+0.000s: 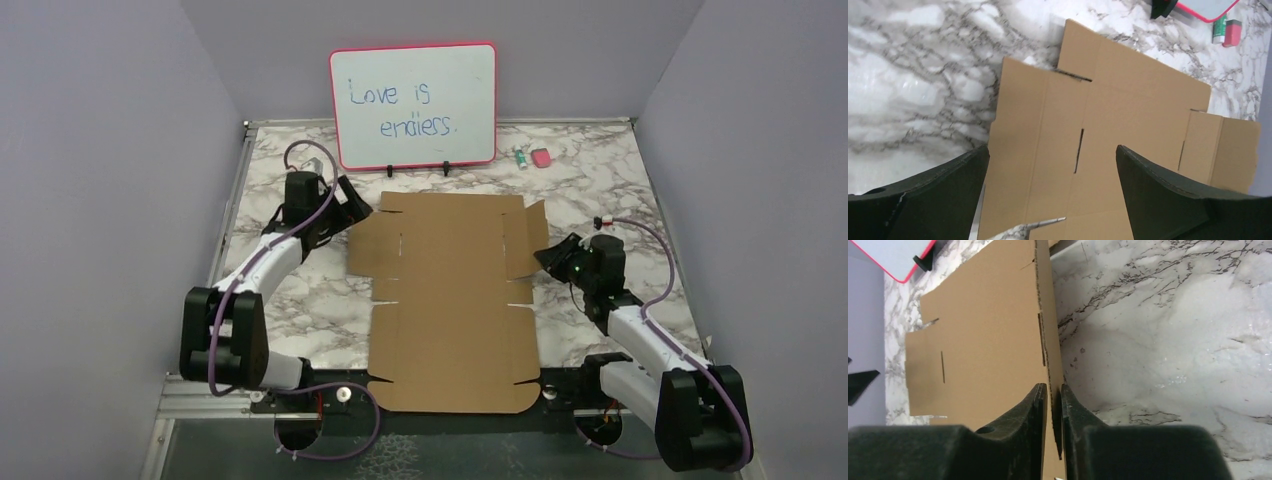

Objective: Fold the paper box

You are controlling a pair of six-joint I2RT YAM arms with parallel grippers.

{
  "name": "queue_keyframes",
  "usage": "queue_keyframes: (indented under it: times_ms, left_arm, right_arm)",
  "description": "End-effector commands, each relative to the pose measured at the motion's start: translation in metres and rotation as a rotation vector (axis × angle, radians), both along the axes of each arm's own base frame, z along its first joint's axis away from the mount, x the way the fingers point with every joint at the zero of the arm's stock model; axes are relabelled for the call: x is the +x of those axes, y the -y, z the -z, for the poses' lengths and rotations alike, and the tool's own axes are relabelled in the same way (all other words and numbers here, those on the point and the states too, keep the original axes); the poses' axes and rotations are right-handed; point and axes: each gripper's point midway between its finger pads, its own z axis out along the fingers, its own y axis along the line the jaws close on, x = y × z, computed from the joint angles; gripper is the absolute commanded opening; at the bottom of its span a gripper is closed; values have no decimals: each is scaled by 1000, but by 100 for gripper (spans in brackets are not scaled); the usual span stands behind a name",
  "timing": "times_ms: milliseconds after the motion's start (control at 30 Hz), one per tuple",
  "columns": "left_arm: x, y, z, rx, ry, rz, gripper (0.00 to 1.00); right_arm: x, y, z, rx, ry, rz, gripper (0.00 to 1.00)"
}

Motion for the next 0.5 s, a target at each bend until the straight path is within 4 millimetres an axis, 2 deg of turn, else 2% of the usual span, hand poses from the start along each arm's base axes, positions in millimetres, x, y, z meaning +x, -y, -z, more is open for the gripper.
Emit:
queue_keyframes:
  times_ms: [0,167,267,467]
  left_arm:
    - [27,16,-17,-20,39,105,96]
    - [50,24,-11,-39,17,137,95]
    - [63,30,-4,-54,1,157,95]
    - [90,40,7,-81,-22,191,91]
  right_arm:
    - [7,12,-2,-59,14,40,25]
    - [25,24,-22,-157,72,65,36]
    - [43,19,-34,-170,100,23,42]
    - [78,12,-39,-192,88,-26,49]
